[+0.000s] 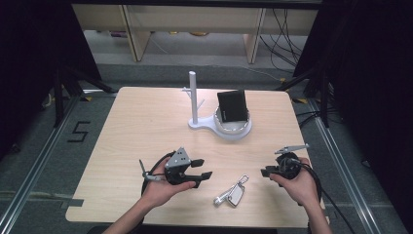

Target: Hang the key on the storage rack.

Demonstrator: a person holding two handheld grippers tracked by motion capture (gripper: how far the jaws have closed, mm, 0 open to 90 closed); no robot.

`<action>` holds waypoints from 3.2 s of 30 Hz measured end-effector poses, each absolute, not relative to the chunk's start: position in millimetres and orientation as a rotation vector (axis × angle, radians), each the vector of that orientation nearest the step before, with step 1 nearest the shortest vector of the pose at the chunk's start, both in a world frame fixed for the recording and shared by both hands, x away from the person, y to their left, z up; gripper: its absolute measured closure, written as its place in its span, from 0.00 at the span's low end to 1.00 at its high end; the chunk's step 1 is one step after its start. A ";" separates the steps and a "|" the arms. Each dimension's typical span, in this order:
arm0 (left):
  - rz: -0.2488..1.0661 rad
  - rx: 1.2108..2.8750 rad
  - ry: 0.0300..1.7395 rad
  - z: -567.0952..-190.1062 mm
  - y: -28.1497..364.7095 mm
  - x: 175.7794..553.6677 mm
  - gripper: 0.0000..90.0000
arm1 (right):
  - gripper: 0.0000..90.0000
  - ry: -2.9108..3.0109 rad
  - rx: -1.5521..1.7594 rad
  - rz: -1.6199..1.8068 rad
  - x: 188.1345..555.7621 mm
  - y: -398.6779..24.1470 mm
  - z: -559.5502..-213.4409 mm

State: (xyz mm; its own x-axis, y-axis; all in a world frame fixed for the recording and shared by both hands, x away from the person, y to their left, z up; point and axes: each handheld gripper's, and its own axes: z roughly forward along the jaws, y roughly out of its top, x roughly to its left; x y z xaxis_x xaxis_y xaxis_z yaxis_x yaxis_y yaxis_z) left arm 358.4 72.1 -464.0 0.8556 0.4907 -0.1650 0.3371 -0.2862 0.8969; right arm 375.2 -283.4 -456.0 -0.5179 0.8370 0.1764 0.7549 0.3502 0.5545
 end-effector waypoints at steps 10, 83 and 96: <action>0.158 1.930 0.604 -468.7 65.4 356.0 0.53 | 0.85 2.774 1.150 0.699 387.0 -259.5 -461.5; 0.176 1.910 0.664 -479.3 88.0 353.4 0.50 | 1.00 2.812 0.888 0.649 404.7 -219.5 -476.0; 0.180 1.909 0.668 -479.3 89.3 353.7 0.50 | 0.91 2.735 1.770 0.472 416.0 -224.3 -468.4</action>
State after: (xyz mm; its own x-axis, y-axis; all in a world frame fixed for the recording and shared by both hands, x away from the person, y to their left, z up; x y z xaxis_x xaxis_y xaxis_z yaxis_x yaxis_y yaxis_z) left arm 353.7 89.3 -479.3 0.8322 0.5262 -0.1746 0.3673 -0.2873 0.8846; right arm 416.0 -224.3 -468.4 -0.4138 0.8671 0.2773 0.9099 0.3841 0.1565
